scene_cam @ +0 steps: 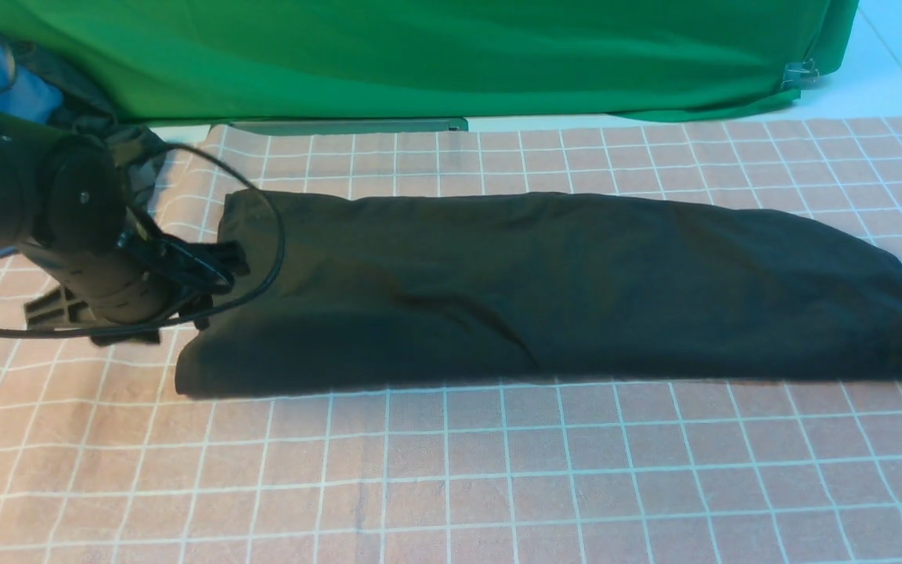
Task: Fold a long-sleeved shirt over a pink coffee tablecloth.
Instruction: 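Pull the folded dark garment lengthwise by its ends to straighten it flat on the table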
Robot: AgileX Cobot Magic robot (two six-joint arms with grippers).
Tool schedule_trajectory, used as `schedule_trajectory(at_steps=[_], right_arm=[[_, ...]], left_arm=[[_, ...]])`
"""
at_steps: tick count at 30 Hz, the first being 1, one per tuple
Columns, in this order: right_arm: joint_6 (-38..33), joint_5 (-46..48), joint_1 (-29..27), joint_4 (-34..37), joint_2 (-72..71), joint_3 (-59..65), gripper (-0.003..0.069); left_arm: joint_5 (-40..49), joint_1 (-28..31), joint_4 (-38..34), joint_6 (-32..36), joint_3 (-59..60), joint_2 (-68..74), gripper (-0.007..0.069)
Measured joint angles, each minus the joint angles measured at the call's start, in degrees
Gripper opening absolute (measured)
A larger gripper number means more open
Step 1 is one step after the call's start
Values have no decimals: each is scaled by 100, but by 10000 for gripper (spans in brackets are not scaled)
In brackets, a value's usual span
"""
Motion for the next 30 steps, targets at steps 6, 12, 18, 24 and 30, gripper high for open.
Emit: schedule_trajectory(at_steps=[6, 12, 18, 24, 30], right_arm=[[5, -6, 0, 83, 0, 0, 358], [3, -6, 0, 83, 0, 0, 358], [3, -6, 0, 83, 0, 0, 358], [3, 0, 0, 83, 0, 0, 357], [3, 35, 0, 155, 0, 0, 357]], left_arm=[[10, 189, -306, 115, 0, 461, 514], [-62, 189, -944, 756, 0, 728, 457], [18, 189, -1080, 1080, 0, 792, 102], [307, 302, -942, 1098, 0, 491, 43], [922, 634, -621, 998, 0, 133, 44]])
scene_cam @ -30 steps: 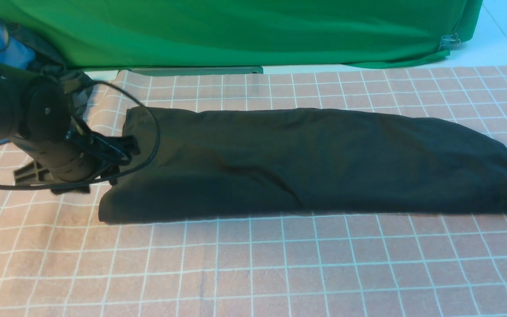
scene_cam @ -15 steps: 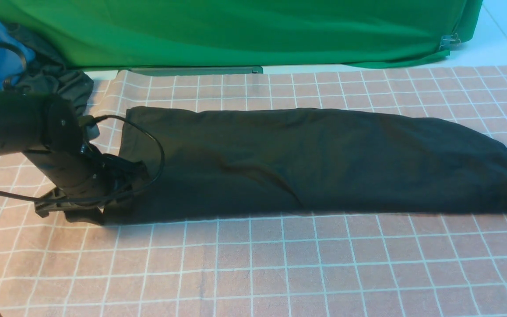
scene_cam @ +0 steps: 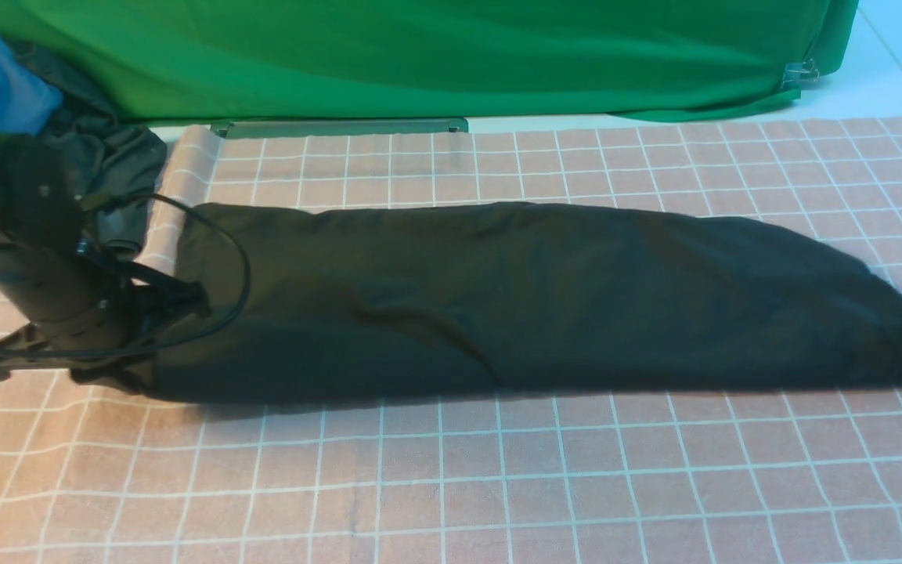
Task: Fold a long-sleeved shirt over a pink coffee tablecloth.
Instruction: 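Pull the folded dark garment lengthwise by its ends to straighten it flat on the table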
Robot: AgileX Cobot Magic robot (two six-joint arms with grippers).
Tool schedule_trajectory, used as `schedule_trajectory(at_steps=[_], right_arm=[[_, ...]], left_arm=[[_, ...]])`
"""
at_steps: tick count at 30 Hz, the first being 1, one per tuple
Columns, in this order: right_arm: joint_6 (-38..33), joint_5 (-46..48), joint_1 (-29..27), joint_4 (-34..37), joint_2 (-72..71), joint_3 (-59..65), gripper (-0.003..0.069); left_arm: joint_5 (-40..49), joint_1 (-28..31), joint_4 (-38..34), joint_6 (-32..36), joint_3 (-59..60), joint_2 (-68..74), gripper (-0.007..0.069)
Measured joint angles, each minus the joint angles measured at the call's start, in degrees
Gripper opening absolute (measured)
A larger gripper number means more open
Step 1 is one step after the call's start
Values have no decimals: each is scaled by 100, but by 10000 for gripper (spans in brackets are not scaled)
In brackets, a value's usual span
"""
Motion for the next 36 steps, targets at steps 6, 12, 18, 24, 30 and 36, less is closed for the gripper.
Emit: schedule_trajectory(at_steps=[6, 12, 18, 24, 30, 36], right_arm=[[-202, 510, 0, 707, 0, 0, 440], [-342, 631, 0, 925, 25, 20, 588], [-509, 537, 0, 970, 286, 266, 566], [-668, 483, 0, 994, 461, 342, 311], [-773, 391, 0, 747, 399, 343, 48], [-529, 392, 0, 205, 206, 343, 46]], left_arm=[[5, 45, 11, -7, 0, 0, 44], [-9, 45, 6, -7, 0, 0, 44], [-28, 45, -6, -2, 0, 0, 44], [-81, 45, -12, 9, 0, 0, 44], [-105, 45, -12, 32, 0, 0, 44], [29, 49, -6, 62, 0, 0, 44]])
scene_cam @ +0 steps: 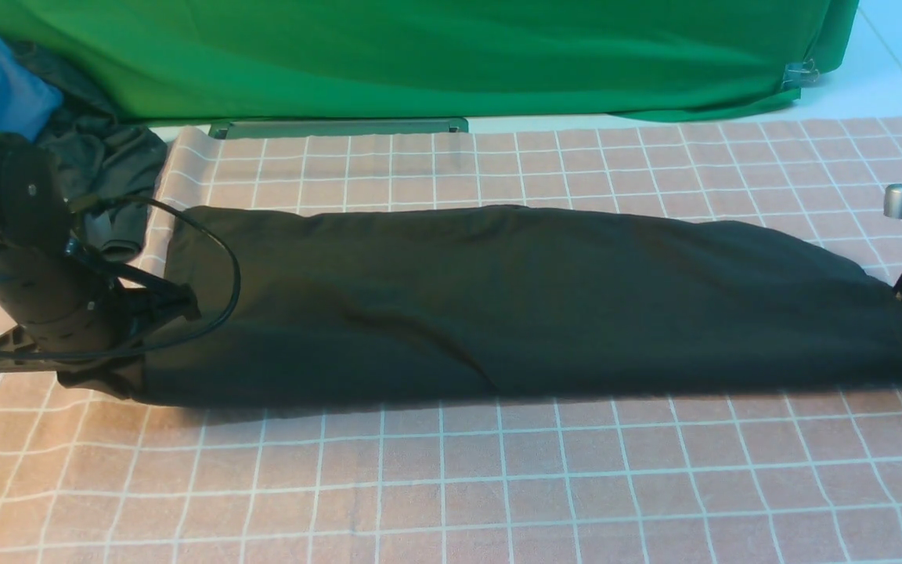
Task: Fold a long-sleeved shirt over a pink coffee tablecloth.
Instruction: 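Pull the folded dark garment lengthwise by its ends to straighten it flat on the table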
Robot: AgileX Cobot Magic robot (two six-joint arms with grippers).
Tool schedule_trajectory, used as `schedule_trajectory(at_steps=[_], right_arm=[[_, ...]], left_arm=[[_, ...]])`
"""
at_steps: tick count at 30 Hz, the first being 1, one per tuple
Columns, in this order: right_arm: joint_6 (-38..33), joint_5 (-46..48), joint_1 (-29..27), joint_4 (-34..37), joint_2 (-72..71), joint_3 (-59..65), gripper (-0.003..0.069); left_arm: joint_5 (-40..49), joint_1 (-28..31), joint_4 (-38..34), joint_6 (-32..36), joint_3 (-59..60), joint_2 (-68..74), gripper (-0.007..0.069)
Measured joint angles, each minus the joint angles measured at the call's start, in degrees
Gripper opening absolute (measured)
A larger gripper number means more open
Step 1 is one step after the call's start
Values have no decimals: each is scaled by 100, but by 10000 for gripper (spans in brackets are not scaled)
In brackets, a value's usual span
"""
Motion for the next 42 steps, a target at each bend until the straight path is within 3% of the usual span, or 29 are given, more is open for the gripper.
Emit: schedule_trajectory(at_steps=[10, 17, 21, 23, 26, 27, 30, 31, 34, 37, 40, 42], right_arm=[[338, 55, 23, -516, -78, -6, 46], [382, 83, 28, -506, -83, -16, 48], [391, 77, 28, -538, -83, -29, 93], [510, 85, 28, -620, -83, -156, 199], [672, 180, 28, -611, -83, -487, 350], [680, 187, 28, -598, -83, -515, 359], [722, 191, 83, -277, -84, -858, 499], [722, 184, 90, -277, -84, -866, 499], [728, -84, 290, -161, -32, -912, 630], [741, -247, 434, -114, 139, -918, 674], [812, -282, 501, -102, 403, -918, 684], [992, -254, 501, -161, 659, -918, 684]], left_arm=[[88, 0, 0, 0, 0, 0, 44], [198, 0, -11, 37, 0, 0, 45], [295, 0, -32, 43, 0, 0, 53], [370, 0, 7, 58, 0, 0, 92], [408, 2, 69, 58, 0, 0, 209], [413, 2, 77, 58, 0, 0, 218], [438, 2, 148, 58, -11, 0, 394], [438, 2, 154, 58, -11, 0, 402], [642, 2, 166, 58, -165, 0, 508], [777, 2, 153, 58, -354, -9, 515], [757, 2, 57, 58, -438, -121, 463], [757, 2, -114, 121, -454, -321, 335]])
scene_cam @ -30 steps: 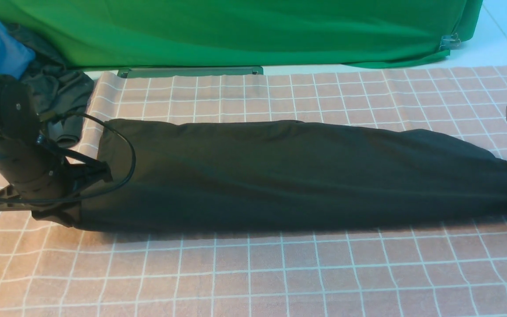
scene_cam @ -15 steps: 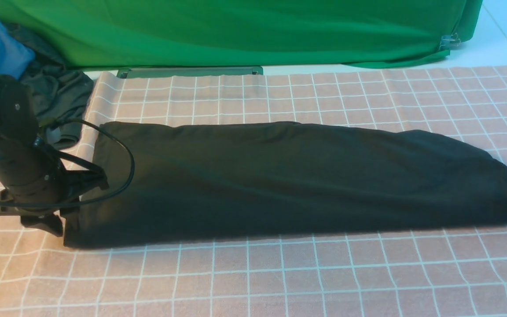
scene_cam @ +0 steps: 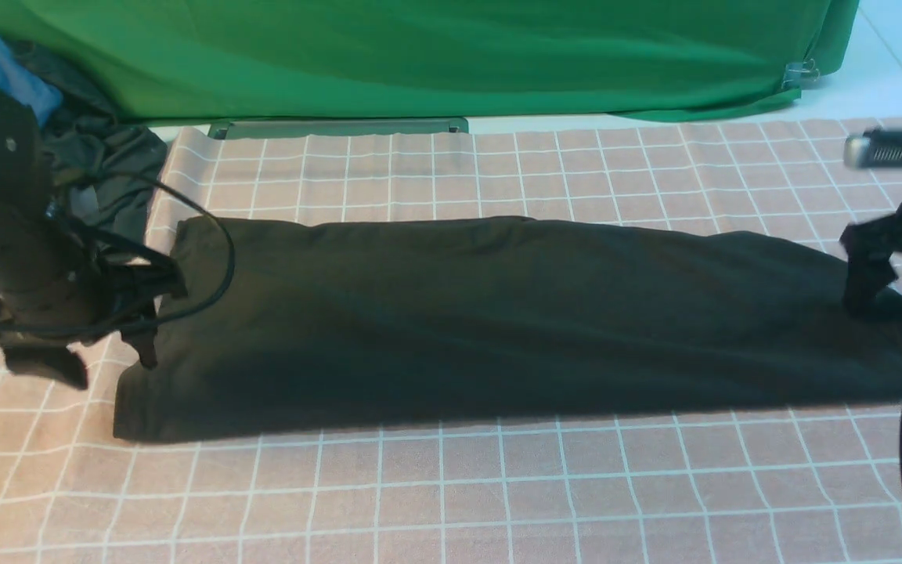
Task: Fold a long-sleeved shirt over a pink coffee tablecloth.
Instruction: 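Pull the folded dark garment lengthwise by its ends to straighten it flat on the table, then fold the right end of the dark garment over onto its left end with the right gripper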
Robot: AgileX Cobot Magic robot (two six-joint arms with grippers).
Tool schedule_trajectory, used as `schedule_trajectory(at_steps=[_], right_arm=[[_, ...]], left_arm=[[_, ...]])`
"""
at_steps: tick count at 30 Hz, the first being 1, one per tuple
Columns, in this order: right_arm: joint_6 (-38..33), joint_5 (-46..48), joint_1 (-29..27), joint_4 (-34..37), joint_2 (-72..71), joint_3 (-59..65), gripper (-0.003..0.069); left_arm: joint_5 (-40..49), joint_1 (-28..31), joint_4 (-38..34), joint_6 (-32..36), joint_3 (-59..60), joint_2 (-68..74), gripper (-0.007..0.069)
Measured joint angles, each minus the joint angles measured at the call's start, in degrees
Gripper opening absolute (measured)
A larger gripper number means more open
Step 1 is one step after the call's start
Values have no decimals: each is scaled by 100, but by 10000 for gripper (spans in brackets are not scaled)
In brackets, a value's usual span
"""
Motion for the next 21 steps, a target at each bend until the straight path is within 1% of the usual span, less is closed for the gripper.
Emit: schedule_trajectory(at_steps=[3, 4, 5, 6, 7, 8, 9, 10, 11, 12, 13, 14, 15, 19, 21], right_arm=[[162, 30, 0, -66, 170, 0, 682], [169, 30, 0, -66, 171, -13, 676], [169, 18, 0, -66, 171, -13, 664], [160, 11, 7, -66, 171, -13, 646], [138, 5, 22, -60, 171, -13, 610], [104, 0, 45, -48, 171, -13, 557], [77, 0, 53, -42, 171, -13, 531], [-17, 0, 82, 25, 171, -13, 407], [-17, 0, 82, 25, 171, -13, 388], [-59, 0, 94, 69, 171, -13, 259], [-117, 0, 94, 90, 171, -13, 158], [-163, 0, 94, 99, 171, -13, 119], [-230, 0, 94, 99, 171, -13, 99], [-420, 30, 53, 85, 171, -83, 99], [-389, 109, -7, -83, 84, -171, 99]], left_arm=[[5, 0, -288, 179, 0, -342, 168], [-13, 0, -467, 317, 0, -571, 87], [-45, 0, -616, 423, 0, -746, 53], [-76, 0, -728, 507, 0, -890, 36], [-102, 0, -899, 601, 0, -1114, 22], [-112, 0, -973, 647, 0, -1228, 17], [-126, 0, -1032, 674, 0, -1304, 13], [-143, 0, -1134, 748, 0, -1594, 13], [-143, 0, -1158, 762, 0, -1665, 13], [-143, 0, -1175, 778, 0, -1865, 13], [-137, 0, -1186, 783, 0, -2085, 13], [-115, 0, -1189, 784, 0, -2175, 13], [-75, 0, -1194, 797, 0, -2376, 13], [116, 0, -1212, 801, 0, -2797, 13], [243, 0, -1199, 801, 0, -3026, 13]])
